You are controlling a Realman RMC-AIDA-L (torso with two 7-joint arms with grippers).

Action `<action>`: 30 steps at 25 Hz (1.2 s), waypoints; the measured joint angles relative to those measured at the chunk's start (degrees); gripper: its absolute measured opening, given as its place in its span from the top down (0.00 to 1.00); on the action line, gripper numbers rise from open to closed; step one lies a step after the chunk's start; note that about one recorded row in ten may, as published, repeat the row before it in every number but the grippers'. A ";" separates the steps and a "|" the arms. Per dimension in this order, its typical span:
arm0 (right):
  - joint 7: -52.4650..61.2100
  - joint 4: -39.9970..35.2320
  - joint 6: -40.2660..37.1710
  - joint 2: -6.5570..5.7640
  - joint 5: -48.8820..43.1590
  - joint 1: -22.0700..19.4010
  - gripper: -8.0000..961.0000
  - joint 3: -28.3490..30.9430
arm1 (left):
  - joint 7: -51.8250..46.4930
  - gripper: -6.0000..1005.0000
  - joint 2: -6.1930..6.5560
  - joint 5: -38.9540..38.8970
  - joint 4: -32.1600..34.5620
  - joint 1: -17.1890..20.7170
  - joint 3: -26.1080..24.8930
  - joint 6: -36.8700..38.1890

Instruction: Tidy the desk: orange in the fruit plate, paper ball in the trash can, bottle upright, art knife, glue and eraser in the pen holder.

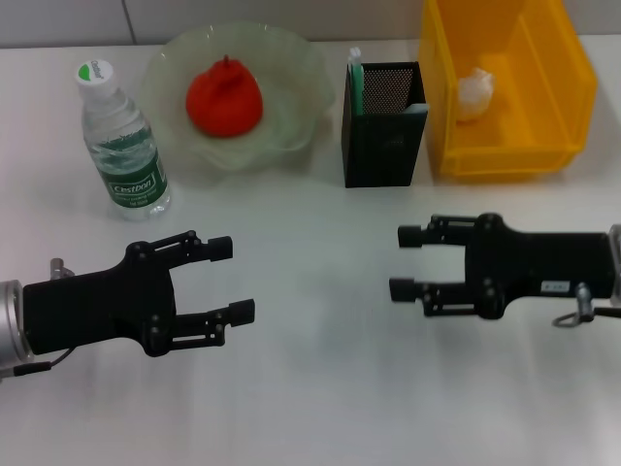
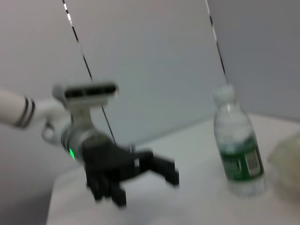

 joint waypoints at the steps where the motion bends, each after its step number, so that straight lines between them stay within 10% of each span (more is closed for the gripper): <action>1: -1.43 0.13 1.11 0.44 -1.40 -0.04 0.24 0.00 | -0.03 0.17 -0.13 0.00 -0.02 -0.01 0.04 -0.43; 30: -8.38 2.35 0.80 1.14 -3.01 2.37 0.24 -0.08 | -3.85 0.17 -0.25 3.14 0.68 0.14 0.06 -5.47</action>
